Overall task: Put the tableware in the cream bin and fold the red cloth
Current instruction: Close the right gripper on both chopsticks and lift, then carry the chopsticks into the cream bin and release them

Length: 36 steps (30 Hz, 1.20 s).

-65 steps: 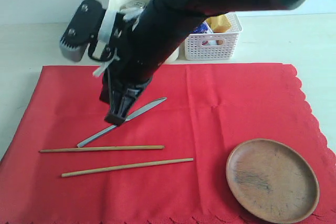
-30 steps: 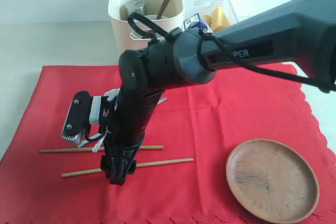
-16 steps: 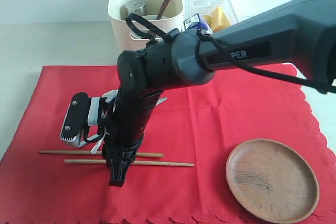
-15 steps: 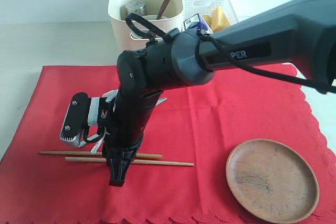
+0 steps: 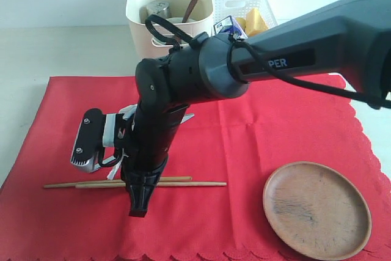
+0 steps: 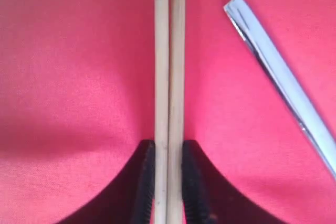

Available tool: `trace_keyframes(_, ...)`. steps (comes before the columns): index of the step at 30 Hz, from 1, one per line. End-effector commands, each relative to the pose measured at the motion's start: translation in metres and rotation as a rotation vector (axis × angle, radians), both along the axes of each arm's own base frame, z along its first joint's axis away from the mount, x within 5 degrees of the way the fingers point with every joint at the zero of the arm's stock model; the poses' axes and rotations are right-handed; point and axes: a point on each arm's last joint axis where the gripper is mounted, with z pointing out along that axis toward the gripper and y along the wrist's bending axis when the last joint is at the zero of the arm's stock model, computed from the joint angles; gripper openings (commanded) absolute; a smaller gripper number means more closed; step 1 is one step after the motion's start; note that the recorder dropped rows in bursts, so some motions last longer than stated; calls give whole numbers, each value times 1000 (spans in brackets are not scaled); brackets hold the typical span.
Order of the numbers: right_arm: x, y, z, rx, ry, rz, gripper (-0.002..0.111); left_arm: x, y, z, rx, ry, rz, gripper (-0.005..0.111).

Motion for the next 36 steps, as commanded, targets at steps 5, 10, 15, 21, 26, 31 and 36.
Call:
trace_keyframes(5, -2, -5, 28, 12, -45, 40, 0, 0, 0, 0, -4, -6, 0, 3)
trace_keyframes(10, -2, -5, 69, 104, -121, 30, 0, 0, 0, 0, -4, -6, 0, 3)
trace_keyframes(15, 0, -6, 112, 245, -259, 1, 0, 0, 0, 0, -4, -6, 0, 3)
trace_keyframes(21, 5, -8, 158, 422, -432, -52, 0, 0, 0, 0, -4, -6, 0, 3)
trace_keyframes(26, 10, -12, 180, 515, -533, -90, 0, 0, 0, 0, -4, -6, 0, 3)
trace_keyframes(31, 30, -24, 192, 586, -614, -190, 0, 0, 0, 0, -4, -6, 0, 3)
trace_keyframes(36, 59, -46, 200, 655, -683, -335, 0, 0, 0, 0, -4, -6, 0, 3)
